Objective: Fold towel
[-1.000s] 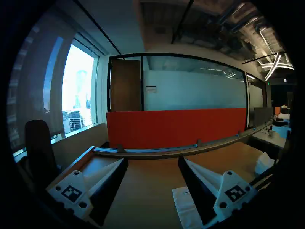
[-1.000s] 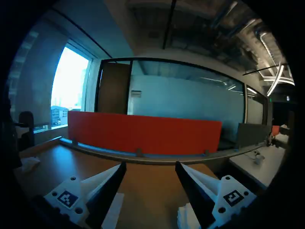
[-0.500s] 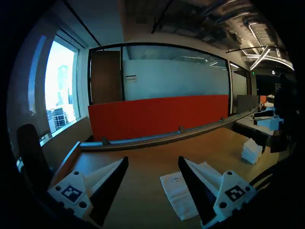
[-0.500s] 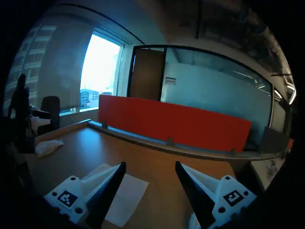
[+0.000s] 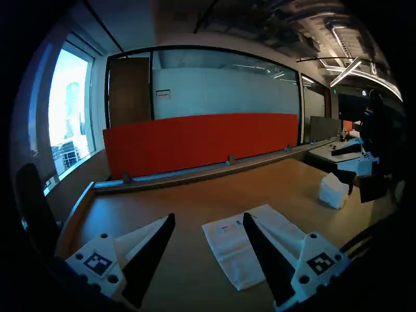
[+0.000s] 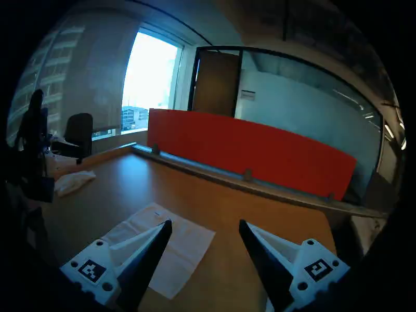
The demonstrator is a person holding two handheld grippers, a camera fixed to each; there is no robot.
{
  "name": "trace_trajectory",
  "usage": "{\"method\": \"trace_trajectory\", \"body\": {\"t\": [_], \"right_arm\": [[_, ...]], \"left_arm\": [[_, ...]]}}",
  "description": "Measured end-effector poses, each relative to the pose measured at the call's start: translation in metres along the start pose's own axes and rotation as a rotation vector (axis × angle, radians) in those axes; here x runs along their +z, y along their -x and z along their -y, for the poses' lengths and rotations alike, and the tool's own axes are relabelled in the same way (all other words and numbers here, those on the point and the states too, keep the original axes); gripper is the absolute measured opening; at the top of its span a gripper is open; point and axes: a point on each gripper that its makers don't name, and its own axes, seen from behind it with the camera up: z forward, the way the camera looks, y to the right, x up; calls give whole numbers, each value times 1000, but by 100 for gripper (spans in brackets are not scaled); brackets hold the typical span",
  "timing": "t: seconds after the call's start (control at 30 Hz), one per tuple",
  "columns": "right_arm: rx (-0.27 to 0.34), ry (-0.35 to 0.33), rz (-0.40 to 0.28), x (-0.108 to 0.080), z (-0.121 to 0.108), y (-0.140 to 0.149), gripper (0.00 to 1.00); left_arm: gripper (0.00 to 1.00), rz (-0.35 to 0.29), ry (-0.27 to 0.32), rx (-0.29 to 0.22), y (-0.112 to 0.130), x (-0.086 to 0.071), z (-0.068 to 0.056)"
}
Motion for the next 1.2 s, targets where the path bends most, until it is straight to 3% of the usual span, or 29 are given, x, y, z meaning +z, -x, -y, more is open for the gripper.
{"method": "trace_trajectory", "body": {"t": [0.77,1.2], "right_arm": [[-37,-121,222,41,34,129,100],[-71,-205,340,57,58,193,100]], "left_arm": [[97,213,141,33,114,42,-45],[97,353,212,65,179,57,-66]]}}
